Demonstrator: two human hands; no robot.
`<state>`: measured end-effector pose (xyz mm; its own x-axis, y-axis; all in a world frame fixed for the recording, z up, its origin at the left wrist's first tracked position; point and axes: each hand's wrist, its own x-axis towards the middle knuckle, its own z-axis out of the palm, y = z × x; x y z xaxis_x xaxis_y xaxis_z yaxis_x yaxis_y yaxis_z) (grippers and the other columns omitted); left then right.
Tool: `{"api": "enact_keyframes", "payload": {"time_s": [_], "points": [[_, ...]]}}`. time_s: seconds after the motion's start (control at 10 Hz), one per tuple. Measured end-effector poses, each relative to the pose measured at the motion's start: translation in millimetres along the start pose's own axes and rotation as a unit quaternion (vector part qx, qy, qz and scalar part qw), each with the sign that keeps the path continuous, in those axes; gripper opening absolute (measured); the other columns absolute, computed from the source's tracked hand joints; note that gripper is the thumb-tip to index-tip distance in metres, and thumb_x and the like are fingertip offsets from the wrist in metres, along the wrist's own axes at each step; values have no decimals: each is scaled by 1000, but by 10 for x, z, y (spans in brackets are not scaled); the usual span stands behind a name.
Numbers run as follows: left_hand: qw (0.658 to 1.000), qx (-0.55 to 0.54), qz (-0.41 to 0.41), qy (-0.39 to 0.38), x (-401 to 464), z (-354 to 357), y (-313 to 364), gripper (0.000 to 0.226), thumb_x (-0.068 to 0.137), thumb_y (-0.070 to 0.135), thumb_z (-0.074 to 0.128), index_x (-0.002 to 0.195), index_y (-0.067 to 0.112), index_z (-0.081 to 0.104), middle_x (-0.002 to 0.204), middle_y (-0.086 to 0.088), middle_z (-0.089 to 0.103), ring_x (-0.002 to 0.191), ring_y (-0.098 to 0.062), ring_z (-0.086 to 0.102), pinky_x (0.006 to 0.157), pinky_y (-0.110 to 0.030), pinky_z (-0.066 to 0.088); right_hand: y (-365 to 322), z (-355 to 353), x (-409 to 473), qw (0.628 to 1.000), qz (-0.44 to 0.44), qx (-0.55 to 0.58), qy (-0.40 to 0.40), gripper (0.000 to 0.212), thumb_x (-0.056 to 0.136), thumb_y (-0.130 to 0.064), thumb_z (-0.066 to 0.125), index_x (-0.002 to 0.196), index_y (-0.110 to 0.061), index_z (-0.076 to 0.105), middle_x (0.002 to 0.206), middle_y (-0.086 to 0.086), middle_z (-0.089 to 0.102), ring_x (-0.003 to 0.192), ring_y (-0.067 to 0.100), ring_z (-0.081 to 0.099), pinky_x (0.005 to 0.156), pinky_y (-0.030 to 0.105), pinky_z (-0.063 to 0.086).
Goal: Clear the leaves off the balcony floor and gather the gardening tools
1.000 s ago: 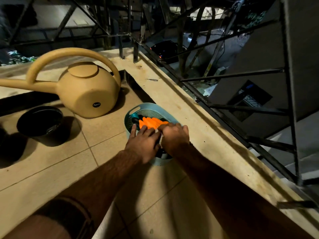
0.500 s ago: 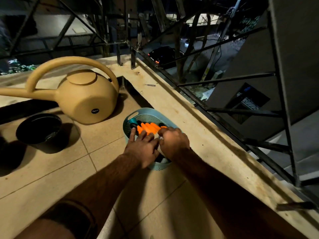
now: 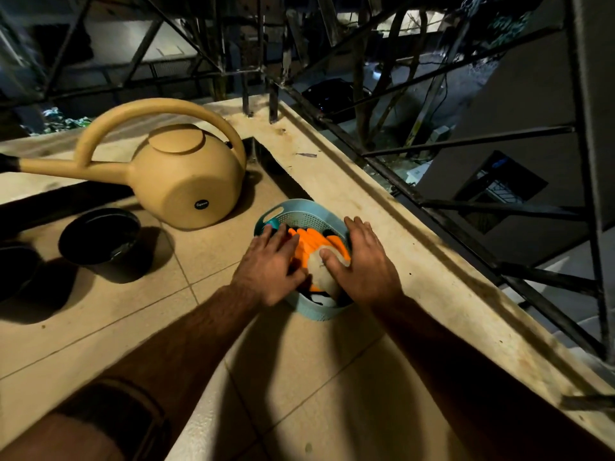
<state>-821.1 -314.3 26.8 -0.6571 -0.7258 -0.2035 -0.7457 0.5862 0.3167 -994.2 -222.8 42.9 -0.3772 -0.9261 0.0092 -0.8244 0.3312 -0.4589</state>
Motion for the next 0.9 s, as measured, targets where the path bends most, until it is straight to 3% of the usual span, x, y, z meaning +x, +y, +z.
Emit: {"api": "enact_keyframes", "payload": {"time_s": [0.1, 0.2, 0.3, 0.4, 0.6, 0.7, 0.8, 0.9], "points": [[998, 35, -14, -46, -1, 99, -48, 79, 98, 64, 33, 160, 22, 8, 167, -11, -3, 153, -33, -9, 124, -47, -2, 77, 178, -11, 996, 18, -39, -80, 92, 90, -64, 56, 159, -17, 18, 163, 11, 26, 150, 30, 24, 119, 49, 30], [999, 32, -4, -43, -11, 126, -43, 79, 97, 66, 30, 160, 23, 9, 167, -11, -4, 153, -32, -11, 124, -48, -3, 116, 294, -30, 990, 17, -85, -111, 95, 89, -69, 51, 160, -18, 13, 164, 12, 23, 150, 33, 23, 120, 52, 25], [1000, 5, -1, -25, -27, 84, -54, 82, 96, 68, 34, 160, 24, 6, 167, -9, -7, 153, -29, -14, 125, -48, -2, 112, 366, 15, 985, 10, -137, -100, 94, 92, -71, 43, 161, -17, 10, 167, 10, 15, 153, 31, 16, 123, 52, 13], [999, -22, -23, -24, -73, 15, -38, 80, 97, 64, 37, 160, 25, 7, 167, -9, -8, 152, -29, -15, 125, -47, -2, 62, 365, -20, 985, -25, -167, -17, 88, 92, -67, 46, 159, -15, 22, 164, 12, 25, 151, 32, 25, 121, 54, 17], [992, 32, -88, -84, -430, -242, 33, 87, 97, 55, 47, 160, 19, 0, 165, -13, -18, 151, -36, -17, 124, -50, -1, -231, 249, -103, 997, 33, -51, -54, 81, 92, -57, 48, 156, -11, 28, 163, 15, 25, 147, 30, 29, 118, 47, 29], [989, 2, -98, -115, -737, -613, 88, 89, 96, 53, 51, 160, 21, -3, 166, -11, -15, 152, -33, -13, 125, -46, 1, -463, 132, -180, 996, -41, -19, -81, 82, 90, -65, 32, 157, -18, 24, 167, 9, 17, 152, 23, 19, 120, 51, 27], [993, -17, -96, -73, -944, -965, 154, 89, 96, 49, 53, 160, 20, -3, 167, -9, -12, 153, -30, -9, 126, -42, 4, -788, -210, -457, 996, -8, 24, -80, 80, 86, -63, 43, 150, -18, 26, 158, 16, 33, 148, 32, 29, 115, 48, 35], [987, -115, -115, -9, -1200, -1495, 257, 83, 98, 39, 54, 160, 19, 4, 168, -6, 0, 154, -23, 3, 125, -33, 9, -1467, -1035, -703, 991, 30, 112, -63, 71, 92, -55, 58, 150, -20, 36, 149, 9, 48, 138, 27, 45, 111, 40, 41]]}}
